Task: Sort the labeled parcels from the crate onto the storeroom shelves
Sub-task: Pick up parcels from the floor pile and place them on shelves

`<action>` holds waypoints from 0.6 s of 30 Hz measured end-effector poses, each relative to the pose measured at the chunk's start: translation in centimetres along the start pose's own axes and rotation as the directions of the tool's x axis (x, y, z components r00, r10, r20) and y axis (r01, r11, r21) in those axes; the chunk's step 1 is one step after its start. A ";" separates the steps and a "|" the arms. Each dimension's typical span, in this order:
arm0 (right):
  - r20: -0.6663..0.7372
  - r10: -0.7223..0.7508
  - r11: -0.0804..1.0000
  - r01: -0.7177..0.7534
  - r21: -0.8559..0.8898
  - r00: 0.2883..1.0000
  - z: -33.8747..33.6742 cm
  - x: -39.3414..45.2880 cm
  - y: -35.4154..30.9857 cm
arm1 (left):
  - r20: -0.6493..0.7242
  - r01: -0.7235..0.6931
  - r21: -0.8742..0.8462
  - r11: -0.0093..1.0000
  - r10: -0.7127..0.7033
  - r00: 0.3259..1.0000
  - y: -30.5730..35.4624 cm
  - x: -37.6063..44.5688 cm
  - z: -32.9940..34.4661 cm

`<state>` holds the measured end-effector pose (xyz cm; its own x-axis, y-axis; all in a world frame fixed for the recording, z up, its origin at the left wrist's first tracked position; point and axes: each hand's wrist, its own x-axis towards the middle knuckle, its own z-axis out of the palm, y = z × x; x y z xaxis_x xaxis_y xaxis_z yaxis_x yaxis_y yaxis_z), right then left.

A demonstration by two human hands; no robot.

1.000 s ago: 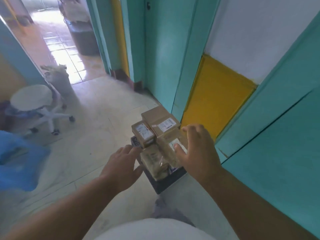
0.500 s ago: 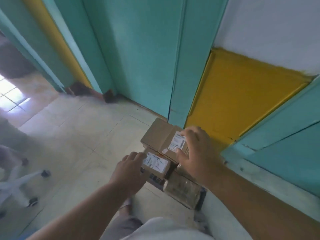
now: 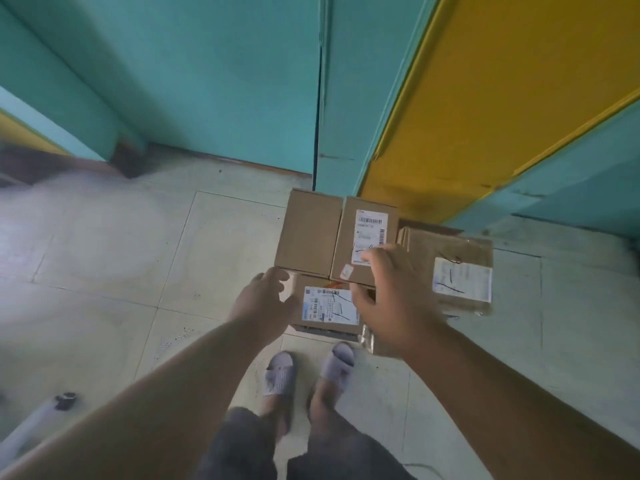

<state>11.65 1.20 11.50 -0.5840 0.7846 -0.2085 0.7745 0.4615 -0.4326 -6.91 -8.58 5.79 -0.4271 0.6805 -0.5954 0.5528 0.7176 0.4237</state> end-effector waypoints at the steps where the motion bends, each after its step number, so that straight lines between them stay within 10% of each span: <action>1: 0.016 -0.006 1.000 0.006 0.009 1.000 1.6 1.2 -0.1 | -0.001 0.028 -0.028 0.999 -0.028 1.000 -0.8 1.4 0.4; 11: 0.152 0.153 0.973 -0.176 0.152 0.976 14.8 10.1 0.3 | 0.044 0.244 -0.261 0.934 -0.241 0.970 -8.0 15.3 4.2; 18: 0.198 0.257 0.930 -0.298 0.216 0.946 18.9 11.2 -1.5 | 0.152 0.178 -0.401 0.899 -0.126 0.980 -9.3 16.9 4.0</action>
<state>-0.68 1.48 -6.72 -0.4015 0.7786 -0.4822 0.8416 0.1060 -0.5296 -16.39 -4.35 -10.98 -0.3791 0.5543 -0.7410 0.1338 0.8252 0.5488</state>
